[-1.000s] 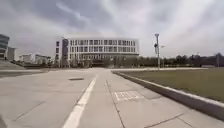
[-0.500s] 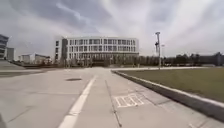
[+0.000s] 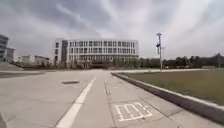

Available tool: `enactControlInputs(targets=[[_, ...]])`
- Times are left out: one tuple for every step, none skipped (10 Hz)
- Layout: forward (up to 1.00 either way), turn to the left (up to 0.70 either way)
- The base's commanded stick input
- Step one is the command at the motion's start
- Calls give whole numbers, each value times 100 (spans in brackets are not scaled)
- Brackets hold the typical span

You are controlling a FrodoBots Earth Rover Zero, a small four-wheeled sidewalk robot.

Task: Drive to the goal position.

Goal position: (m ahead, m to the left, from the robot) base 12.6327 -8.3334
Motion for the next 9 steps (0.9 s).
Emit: enactControlInputs(targets=[[70,0],[70,0],[70,0],[70,0],[70,0],[70,0],[70,5],[70,16],[70,35]])
